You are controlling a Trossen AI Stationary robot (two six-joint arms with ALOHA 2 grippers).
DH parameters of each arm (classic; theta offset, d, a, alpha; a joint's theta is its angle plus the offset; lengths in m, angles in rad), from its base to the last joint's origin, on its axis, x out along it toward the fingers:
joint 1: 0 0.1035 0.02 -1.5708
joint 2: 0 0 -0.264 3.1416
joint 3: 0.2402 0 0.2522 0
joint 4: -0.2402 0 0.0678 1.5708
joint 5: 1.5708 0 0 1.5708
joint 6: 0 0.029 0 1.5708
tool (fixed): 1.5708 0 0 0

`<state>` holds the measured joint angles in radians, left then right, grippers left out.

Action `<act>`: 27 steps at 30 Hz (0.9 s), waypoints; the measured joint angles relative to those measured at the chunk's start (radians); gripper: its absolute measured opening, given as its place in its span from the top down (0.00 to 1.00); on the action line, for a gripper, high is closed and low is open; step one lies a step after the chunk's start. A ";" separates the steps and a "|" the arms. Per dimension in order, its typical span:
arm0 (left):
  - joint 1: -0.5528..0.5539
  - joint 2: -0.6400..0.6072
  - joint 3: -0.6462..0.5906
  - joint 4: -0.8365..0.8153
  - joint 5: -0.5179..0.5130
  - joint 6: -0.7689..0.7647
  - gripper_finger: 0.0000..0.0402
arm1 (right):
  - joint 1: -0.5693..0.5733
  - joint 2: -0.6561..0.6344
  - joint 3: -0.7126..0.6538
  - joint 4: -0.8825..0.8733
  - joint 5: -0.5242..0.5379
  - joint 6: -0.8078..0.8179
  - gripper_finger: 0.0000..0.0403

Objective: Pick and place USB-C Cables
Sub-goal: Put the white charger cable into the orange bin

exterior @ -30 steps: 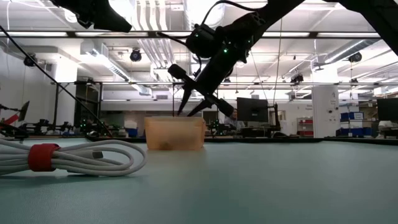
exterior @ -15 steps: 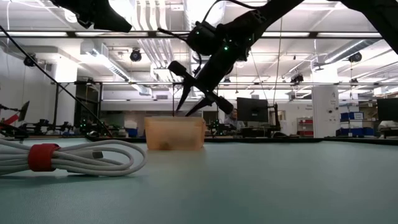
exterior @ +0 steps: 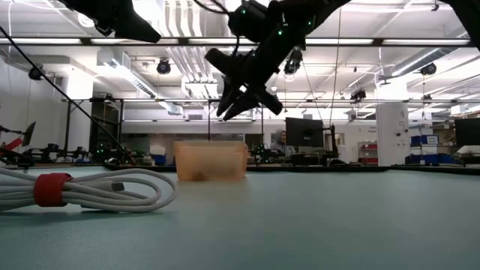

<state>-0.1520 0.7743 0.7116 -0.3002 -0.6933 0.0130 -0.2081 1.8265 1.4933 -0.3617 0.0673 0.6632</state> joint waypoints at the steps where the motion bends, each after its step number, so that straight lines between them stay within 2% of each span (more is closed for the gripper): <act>1: 0.000 0.004 0.000 0.000 0.000 -0.001 0.65 | 0.019 -0.006 -0.008 0.001 0.036 -0.044 0.83; 5: 0.000 0.019 0.000 0.003 0.000 -0.007 0.65 | 0.114 -0.012 -0.032 0.009 0.184 -0.178 0.84; 8: 0.000 0.028 -0.001 0.004 0.000 -0.011 0.65 | 0.184 -0.013 -0.050 0.046 0.239 -0.280 0.86; 16: 0.000 0.050 -0.001 0.003 0.004 -0.123 0.65 | 0.334 -0.076 -0.160 0.234 0.240 -0.551 0.90; 27: -0.024 0.124 -0.003 0.004 0.088 -0.270 0.65 | 0.381 -0.327 -0.541 0.645 0.245 -0.691 0.93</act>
<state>-0.1759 0.8984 0.7090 -0.2961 -0.6058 -0.2570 0.1726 1.4993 0.9527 0.2829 0.3126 -0.0277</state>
